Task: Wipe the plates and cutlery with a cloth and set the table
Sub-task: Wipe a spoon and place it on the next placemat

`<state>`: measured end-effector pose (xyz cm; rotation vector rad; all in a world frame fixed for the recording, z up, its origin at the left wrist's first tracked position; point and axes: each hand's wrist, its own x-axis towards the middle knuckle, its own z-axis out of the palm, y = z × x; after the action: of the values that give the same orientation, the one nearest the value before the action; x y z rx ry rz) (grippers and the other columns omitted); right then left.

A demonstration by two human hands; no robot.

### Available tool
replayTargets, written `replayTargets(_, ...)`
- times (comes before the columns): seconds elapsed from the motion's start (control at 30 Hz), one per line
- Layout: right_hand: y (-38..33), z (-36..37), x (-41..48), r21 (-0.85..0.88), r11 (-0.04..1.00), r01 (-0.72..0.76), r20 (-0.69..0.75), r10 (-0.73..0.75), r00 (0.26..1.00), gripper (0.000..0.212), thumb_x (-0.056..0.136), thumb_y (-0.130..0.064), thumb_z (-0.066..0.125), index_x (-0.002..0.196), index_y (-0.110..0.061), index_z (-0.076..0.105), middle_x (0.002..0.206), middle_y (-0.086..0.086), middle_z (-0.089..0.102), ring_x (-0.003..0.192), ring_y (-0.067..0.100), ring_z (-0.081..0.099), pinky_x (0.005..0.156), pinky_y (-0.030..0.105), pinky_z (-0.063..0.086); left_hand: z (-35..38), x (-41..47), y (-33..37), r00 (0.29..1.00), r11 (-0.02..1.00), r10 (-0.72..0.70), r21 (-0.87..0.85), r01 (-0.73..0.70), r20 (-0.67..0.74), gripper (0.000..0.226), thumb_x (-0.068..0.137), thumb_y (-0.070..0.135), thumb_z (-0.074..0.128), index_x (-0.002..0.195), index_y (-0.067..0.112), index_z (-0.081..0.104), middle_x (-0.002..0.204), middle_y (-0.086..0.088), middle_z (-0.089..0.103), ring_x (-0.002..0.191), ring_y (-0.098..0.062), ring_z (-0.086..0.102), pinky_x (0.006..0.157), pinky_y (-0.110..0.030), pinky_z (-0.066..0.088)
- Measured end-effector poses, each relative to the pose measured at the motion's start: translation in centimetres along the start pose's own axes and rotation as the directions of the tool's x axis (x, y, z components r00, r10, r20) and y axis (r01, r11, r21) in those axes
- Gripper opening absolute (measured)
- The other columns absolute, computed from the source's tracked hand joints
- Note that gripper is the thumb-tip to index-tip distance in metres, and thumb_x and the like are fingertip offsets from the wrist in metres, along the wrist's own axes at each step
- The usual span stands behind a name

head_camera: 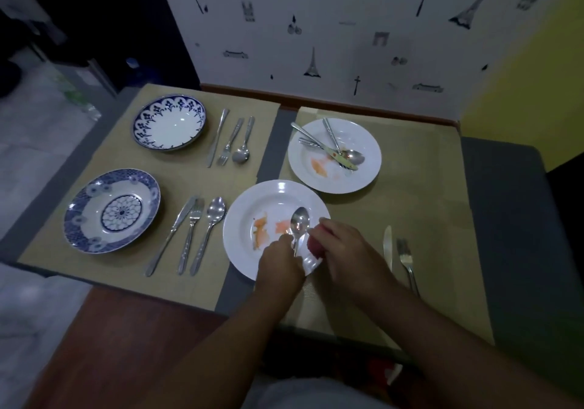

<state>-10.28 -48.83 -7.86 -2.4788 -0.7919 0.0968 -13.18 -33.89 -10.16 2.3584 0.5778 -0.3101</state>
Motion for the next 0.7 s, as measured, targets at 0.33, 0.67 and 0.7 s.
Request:
replayTargets(0.33,-1.1,-0.4,3.1,0.026,0.994,0.104,0.014,-0.104,0.994,0.022,0.080,-0.004,0.063,0.097,-0.017,0.069,0.115,0.002,0.060,0.105,0.019,0.054,0.085,0.034,0.049,-4.2,1.6,-1.4,0.946,0.818,-0.169,-0.496,0.291,0.276,0.016,0.084,0.011,0.076,0.098,0.020,0.079,0.105,-0.003,0.074,0.101,-0.027,0.067,0.091,-0.044,0.059)
replayTargets(0.67,-1.5,-0.9,6.3,-0.098,0.901,0.422,-0.070,-0.429,0.900,0.019,0.080,0.002,0.063,0.085,-0.013,0.074,0.098,0.004,0.069,0.091,0.020,0.060,0.085,0.031,0.048,-6.8,0.0,-2.2,0.893,0.628,-0.155,-0.656,0.420,0.423,0.019,0.080,0.001,0.077,0.096,0.011,0.080,0.100,-0.012,0.075,0.093,-0.031,0.071,0.079,-0.043,0.063)
replayTargets(0.7,-1.4,-0.8,6.5,-0.109,0.898,0.425,-0.067,-0.433,0.899,0.018,0.082,0.002,0.064,0.085,-0.013,0.074,0.098,0.004,0.069,0.091,0.021,0.061,0.084,0.033,0.049,-6.9,-0.1,-2.2,0.895,0.626,-0.155,-0.660,0.416,0.418,0.020,0.080,0.001,0.076,0.097,0.011,0.079,0.100,-0.011,0.075,0.094,-0.031,0.070,0.080,-0.044,0.063)
